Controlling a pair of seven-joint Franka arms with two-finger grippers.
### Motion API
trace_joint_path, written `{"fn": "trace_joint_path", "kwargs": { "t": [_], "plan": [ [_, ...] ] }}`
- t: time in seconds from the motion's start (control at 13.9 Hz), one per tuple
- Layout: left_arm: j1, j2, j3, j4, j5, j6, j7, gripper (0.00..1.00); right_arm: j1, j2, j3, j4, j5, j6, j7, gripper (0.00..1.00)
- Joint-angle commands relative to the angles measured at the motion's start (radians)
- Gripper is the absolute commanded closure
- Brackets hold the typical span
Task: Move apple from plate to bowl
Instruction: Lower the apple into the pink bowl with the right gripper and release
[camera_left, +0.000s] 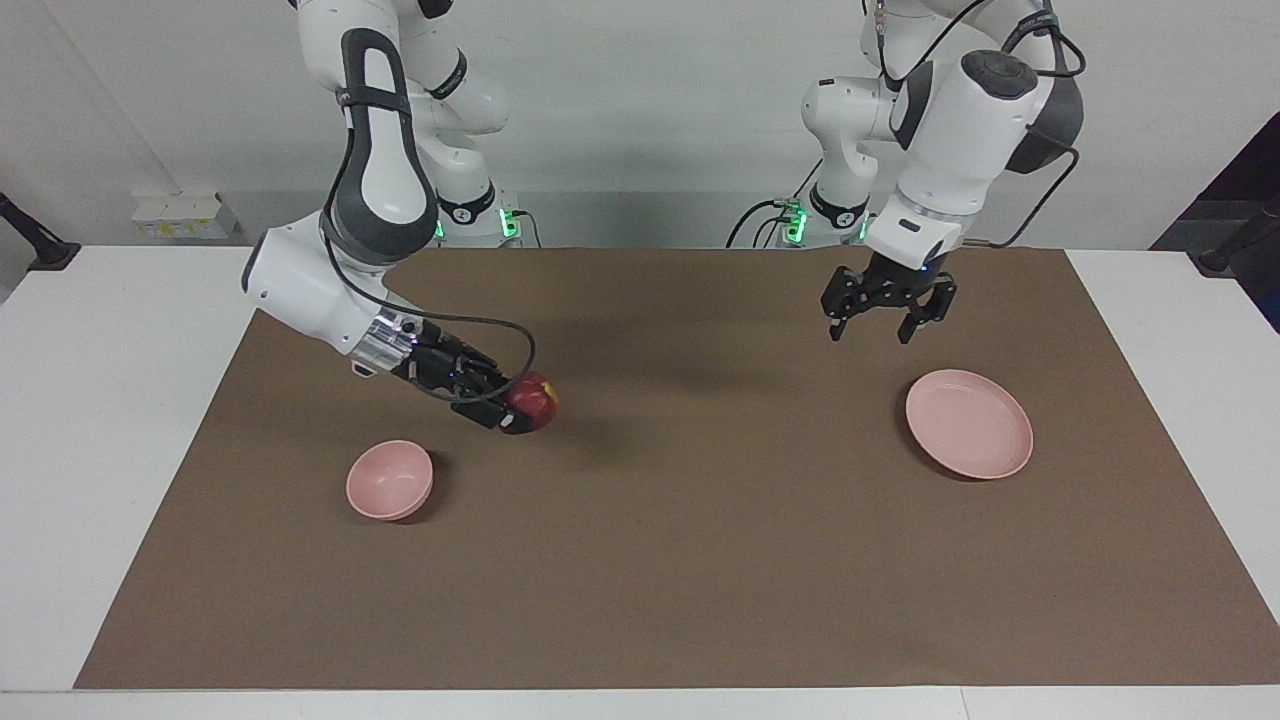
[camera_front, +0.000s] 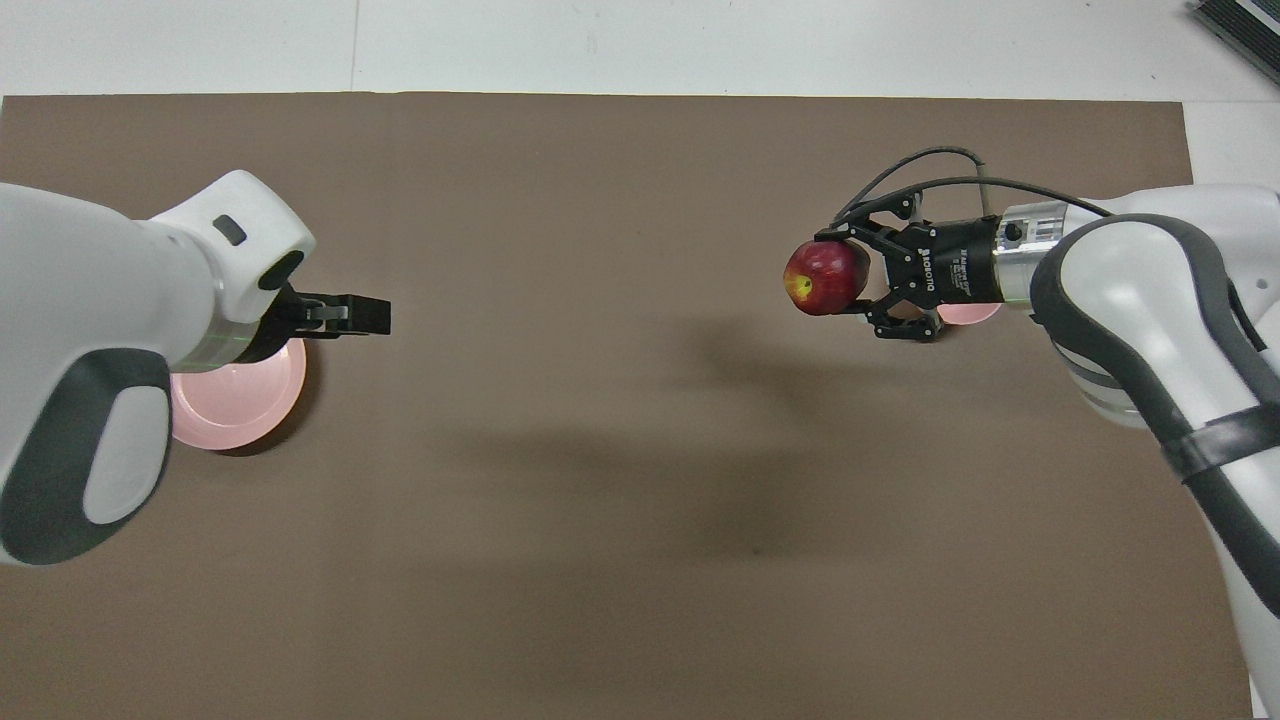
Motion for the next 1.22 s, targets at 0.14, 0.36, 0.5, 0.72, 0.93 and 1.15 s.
{"fn": "trace_joint_path", "kwargs": {
  "t": [0.14,0.36,0.5,0.72,0.93,1.15],
  "plan": [
    [0.086,-0.004,-0.009,0.205,0.022,-0.246,0.143,0.00,-0.070,0.030,0.007,0.025,-0.324,0.028,-0.223,1.00],
    [0.102,-0.004,-0.006,0.300,0.031,-0.380,0.176,0.00,-0.104,0.036,0.007,0.007,-0.531,0.063,-0.321,1.00],
    [0.102,-0.004,-0.002,0.340,0.036,-0.437,0.176,0.00,-0.125,0.029,0.007,-0.022,-0.622,0.123,-0.365,1.00],
    [0.088,-0.004,0.046,0.374,0.031,-0.497,0.183,0.00,-0.127,0.001,0.007,-0.131,-0.731,0.322,-0.383,1.00],
    [0.083,-0.006,0.081,0.375,0.036,-0.511,0.240,0.00,-0.112,-0.047,0.007,-0.273,-0.788,0.528,-0.377,1.00],
    [0.085,-0.016,0.098,0.372,0.058,-0.514,0.242,0.00,-0.112,-0.060,0.006,-0.343,-0.910,0.680,-0.366,0.93]
  ]
}}
